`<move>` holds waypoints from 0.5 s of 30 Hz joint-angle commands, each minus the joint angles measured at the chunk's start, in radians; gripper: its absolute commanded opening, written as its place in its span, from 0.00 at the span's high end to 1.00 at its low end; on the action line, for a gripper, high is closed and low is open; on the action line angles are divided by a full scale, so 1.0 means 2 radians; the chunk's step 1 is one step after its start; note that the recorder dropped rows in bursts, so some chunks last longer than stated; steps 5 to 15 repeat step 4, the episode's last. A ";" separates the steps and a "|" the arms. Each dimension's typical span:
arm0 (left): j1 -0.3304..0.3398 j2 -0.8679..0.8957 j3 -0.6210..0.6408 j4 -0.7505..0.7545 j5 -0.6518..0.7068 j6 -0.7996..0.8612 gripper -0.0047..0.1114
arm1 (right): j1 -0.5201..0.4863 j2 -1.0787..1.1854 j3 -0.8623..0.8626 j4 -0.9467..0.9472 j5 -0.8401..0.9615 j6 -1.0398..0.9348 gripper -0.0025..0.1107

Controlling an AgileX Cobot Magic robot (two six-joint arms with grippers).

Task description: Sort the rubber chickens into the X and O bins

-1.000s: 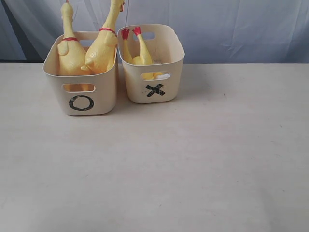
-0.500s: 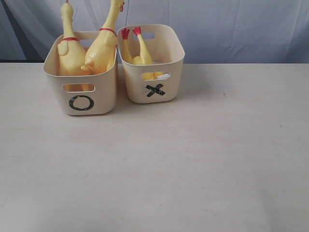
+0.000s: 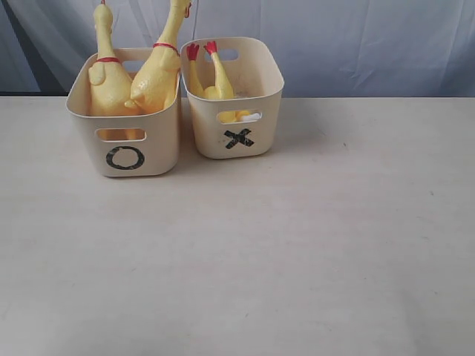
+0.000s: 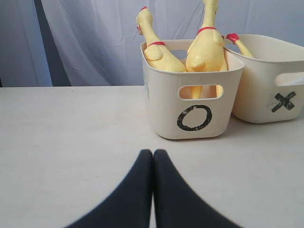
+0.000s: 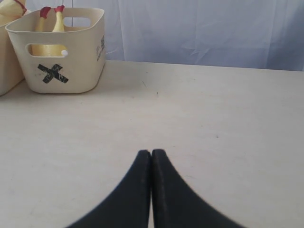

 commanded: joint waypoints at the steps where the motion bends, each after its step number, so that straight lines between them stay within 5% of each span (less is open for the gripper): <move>1: -0.005 -0.002 0.002 0.000 -0.001 -0.004 0.96 | -0.002 -0.003 0.001 0.003 -0.001 -0.004 0.98; 15: -0.005 -0.002 0.002 0.000 0.000 -0.004 0.96 | -0.002 -0.003 0.001 0.003 -0.001 -0.004 0.98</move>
